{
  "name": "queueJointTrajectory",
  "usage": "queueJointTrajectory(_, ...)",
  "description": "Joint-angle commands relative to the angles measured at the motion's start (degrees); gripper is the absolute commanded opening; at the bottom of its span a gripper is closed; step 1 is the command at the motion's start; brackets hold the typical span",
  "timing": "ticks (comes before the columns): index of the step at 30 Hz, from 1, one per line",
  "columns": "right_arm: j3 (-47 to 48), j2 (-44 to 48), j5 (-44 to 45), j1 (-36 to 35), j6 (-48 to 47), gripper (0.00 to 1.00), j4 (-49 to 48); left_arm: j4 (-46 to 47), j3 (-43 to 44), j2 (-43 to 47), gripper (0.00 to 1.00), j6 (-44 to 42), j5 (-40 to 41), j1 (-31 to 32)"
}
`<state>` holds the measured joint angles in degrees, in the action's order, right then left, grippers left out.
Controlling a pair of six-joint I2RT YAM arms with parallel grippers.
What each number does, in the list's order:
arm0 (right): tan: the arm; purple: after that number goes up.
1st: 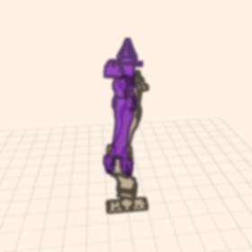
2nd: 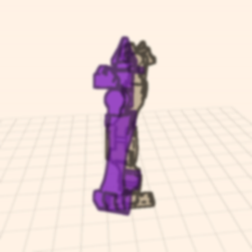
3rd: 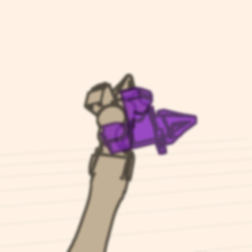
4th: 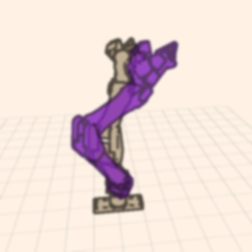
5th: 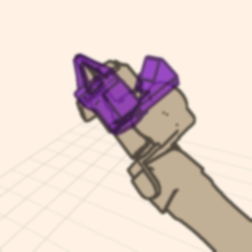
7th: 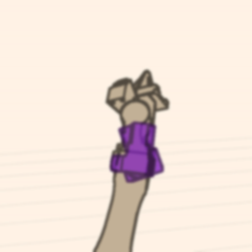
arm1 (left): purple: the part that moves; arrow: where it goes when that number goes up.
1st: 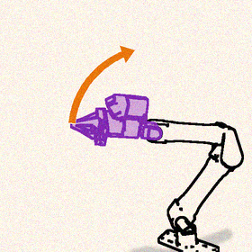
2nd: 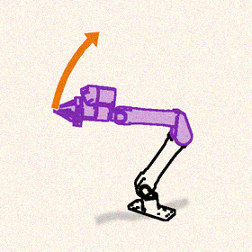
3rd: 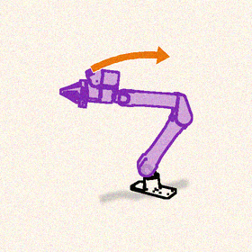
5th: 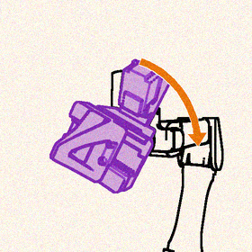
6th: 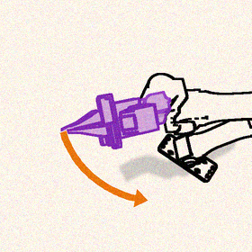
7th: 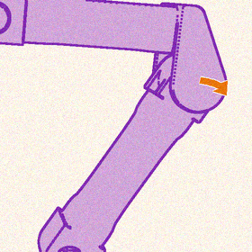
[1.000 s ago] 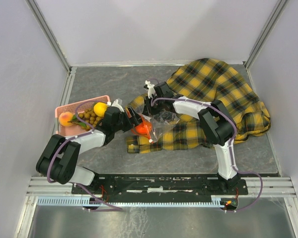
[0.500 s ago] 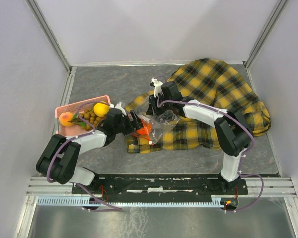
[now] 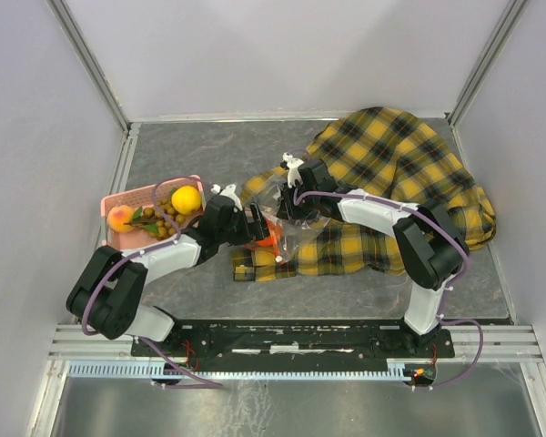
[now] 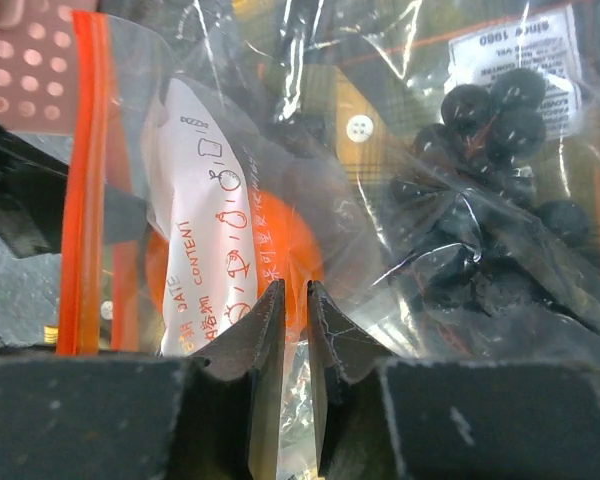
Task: Open the zip-top bag and remove the fake food
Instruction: Pick up the fake fruit from the zipper food storage bag.
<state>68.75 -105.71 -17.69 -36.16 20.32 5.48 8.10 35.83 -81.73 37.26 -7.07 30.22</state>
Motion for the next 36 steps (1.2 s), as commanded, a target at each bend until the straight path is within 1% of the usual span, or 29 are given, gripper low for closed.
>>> queueJointTrajectory(1,1.6,-2.1,0.5,-0.2,0.3,0.21,0.3,-2.2,4.7,-1.3,0.95,-7.3,5.3,1.8)
queueJointTrajectory(11,2.3,-4.9,-2.5,-0.2,1.0,0.13,0.3,-0.8,7.1,-5.1,0.96,-13.8,6.8,5.2)
queueJointTrajectory(15,1.6,-4.7,-3.4,-0.2,1.6,0.13,-0.8,-1.1,7.3,-5.5,0.96,-14.8,7.1,6.5)
queueJointTrajectory(24,0.5,-3.9,-4.2,-0.2,2.4,0.14,-2.0,-4.2,7.7,-6.7,0.98,-15.6,11.5,9.3)
queueJointTrajectory(36,-1.1,-2.3,-5.0,0.5,3.0,0.16,-2.9,-5.6,8.5,-8.4,0.99,-15.2,11.3,10.1)
